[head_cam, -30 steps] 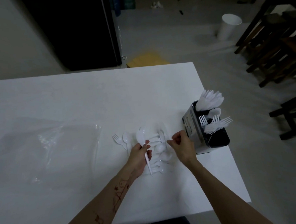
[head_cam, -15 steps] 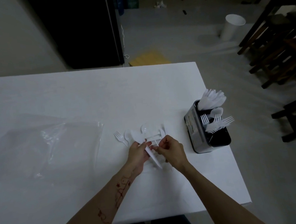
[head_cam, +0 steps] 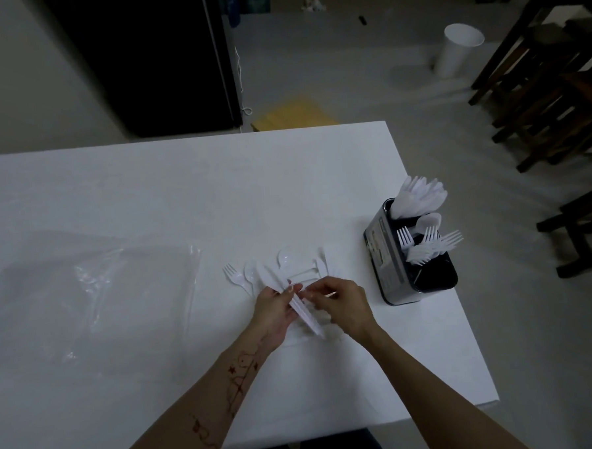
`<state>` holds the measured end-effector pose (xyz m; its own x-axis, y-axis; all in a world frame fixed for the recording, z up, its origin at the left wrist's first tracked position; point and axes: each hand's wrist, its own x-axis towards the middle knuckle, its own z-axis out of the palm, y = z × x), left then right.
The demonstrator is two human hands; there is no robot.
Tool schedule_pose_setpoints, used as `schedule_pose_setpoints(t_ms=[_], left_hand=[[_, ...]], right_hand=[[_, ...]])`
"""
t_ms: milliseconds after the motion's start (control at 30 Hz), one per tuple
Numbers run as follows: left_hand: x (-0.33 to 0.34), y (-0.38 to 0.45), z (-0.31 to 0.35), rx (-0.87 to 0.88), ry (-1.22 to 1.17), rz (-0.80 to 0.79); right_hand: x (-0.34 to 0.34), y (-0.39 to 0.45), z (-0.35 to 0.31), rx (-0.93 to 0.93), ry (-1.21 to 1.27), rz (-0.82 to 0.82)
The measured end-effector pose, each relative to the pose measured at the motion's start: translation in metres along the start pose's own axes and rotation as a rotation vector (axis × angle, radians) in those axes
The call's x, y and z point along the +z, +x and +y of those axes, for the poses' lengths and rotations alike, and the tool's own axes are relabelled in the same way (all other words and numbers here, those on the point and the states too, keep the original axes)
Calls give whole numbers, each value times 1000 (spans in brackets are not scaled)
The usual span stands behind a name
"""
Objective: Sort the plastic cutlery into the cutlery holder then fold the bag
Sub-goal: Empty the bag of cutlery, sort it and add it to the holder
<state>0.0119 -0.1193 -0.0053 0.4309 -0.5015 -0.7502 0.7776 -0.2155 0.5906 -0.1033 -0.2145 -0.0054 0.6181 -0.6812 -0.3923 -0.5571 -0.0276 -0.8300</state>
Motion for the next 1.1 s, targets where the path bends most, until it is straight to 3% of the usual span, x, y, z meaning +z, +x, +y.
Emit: schedule_pose_setpoints(t_ms=[100, 133, 300, 433, 600, 667, 767, 833, 900, 1033, 1100], left_hand=[[-2, 3, -2, -36, -51, 29], [-3, 2, -2, -47, -54, 31], [-7, -1, -6, -60, -18, 14], [-10, 1, -7, -61, -6, -11], [-10, 2, -4, -7, 46, -19], [-5, 1, -5, -2, 21, -46], [4, -1, -4, 4, -50, -94], [8, 0, -5, -4, -83, -71], [8, 4, -6, -5, -106, 4], [5, 4, -4, -9, -136, 71], [3, 2, -4, -4, -120, 82]], right_hand=[[-4, 8, 17, 94, -168, 338], [-5, 11, 21, 162, -223, 377], [0, 21, 24, 255, -348, 299], [3, 28, 23, 308, -292, 287], [-13, 21, 10, -11, 16, 375], [-17, 16, 1, -56, 99, 211], [-13, 5, -7, 23, 28, -143], [-10, 1, -6, 54, 26, -209], [-9, -1, -1, 59, 41, -146], [-22, 1, 24, 178, -198, 214], [-28, -2, 34, 265, -375, 169]])
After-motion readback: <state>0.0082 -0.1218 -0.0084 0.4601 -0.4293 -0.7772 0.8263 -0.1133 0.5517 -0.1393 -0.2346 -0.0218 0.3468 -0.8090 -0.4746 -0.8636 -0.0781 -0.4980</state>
